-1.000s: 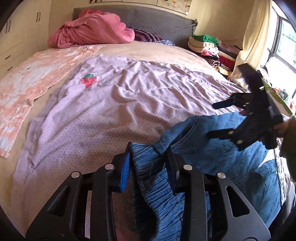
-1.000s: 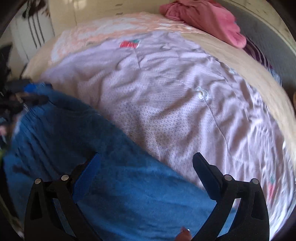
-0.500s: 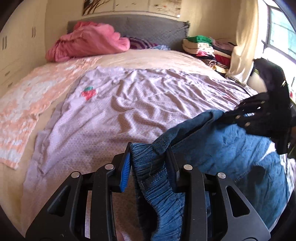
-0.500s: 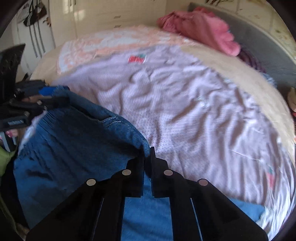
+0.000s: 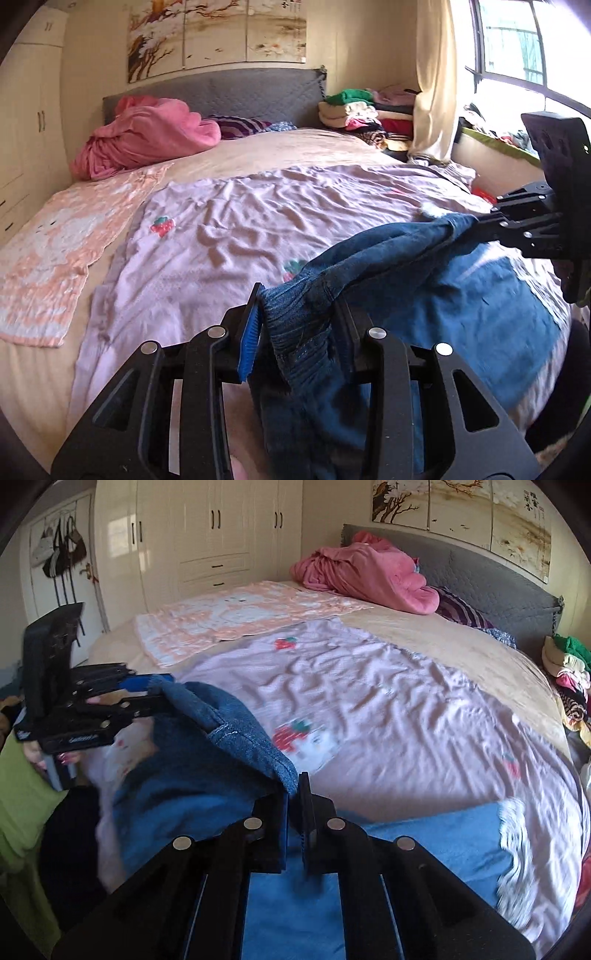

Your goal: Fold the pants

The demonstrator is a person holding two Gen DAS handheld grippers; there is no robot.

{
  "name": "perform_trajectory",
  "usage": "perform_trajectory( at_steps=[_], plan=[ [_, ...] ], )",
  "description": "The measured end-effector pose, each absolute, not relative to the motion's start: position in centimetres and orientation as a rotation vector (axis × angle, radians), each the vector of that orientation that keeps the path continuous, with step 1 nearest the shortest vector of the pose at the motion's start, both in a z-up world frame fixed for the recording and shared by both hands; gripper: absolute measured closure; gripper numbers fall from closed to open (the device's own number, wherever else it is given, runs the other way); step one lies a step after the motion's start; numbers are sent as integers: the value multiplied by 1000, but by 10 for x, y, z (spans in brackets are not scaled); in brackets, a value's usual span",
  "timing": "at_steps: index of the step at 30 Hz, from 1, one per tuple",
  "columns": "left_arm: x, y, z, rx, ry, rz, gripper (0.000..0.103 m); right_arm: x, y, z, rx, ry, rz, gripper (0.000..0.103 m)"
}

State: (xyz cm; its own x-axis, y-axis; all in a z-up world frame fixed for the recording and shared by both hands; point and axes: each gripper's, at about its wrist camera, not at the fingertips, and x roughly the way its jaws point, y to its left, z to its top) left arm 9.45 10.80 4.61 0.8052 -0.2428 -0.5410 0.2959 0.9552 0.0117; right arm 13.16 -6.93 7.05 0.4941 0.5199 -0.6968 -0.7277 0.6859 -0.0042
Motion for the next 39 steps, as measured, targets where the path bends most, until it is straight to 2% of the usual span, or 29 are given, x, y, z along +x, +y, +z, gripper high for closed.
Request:
perform_trajectory(
  at_steps=[10,12,18,22,27,31,35,39],
  plan=[
    [37,117,6,120,690,-278,71,36,-50,18,-333,813,857,98],
    [28,118,-1,120,714,-279,70,27,-47,2,-322,849,861,95],
    [17,119,-24,121,784,-240,70,20,-42,-25,-306,907,835,95],
    [14,126,-18,82,773,-221,70,16,-42,-20,-270,894,835,90],
    [1,151,-1,-5,756,-170,70,14,-41,-43,-247,933,808,86],
    [-9,154,28,-75,704,-108,65,9,-41,-42,-221,932,838,75],
    [9,118,38,-93,695,-202,64,6,-47,-28,-180,921,854,72],
    [33,77,25,-52,737,-302,64,1,-73,2,-96,858,853,68]
  ],
)
